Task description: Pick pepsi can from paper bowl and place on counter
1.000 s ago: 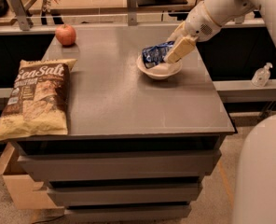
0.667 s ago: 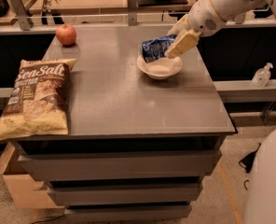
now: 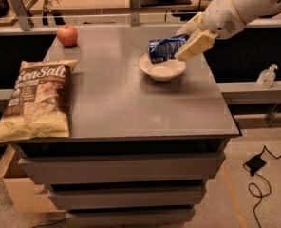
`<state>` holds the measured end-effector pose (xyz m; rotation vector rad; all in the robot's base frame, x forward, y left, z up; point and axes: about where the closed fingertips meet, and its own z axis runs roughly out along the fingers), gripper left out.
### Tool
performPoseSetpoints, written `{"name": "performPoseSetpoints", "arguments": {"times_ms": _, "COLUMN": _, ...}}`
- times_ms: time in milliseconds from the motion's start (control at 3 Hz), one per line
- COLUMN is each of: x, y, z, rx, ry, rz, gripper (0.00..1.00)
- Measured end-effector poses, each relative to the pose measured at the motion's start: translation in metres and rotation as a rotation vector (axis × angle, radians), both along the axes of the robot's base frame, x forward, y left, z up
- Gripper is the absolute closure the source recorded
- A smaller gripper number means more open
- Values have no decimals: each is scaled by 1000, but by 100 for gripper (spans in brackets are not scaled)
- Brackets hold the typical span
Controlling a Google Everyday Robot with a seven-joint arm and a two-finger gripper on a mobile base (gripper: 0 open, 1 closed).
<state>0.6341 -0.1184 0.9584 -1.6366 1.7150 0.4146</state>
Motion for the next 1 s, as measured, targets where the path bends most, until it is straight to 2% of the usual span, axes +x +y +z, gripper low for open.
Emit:
{"name": "performPoseSetpoints", "arguments": {"times_ms": 333, "x": -30, "y": -9, "z": -2, "rx": 39, "ry": 39, "rz": 4, "gripper": 100}}
{"name": "performPoseSetpoints", "arguments": {"times_ms": 1000, "x": -69, "y": -36, "z": -35, "rx": 102, "ry": 150, "rz": -53, "gripper": 100}}
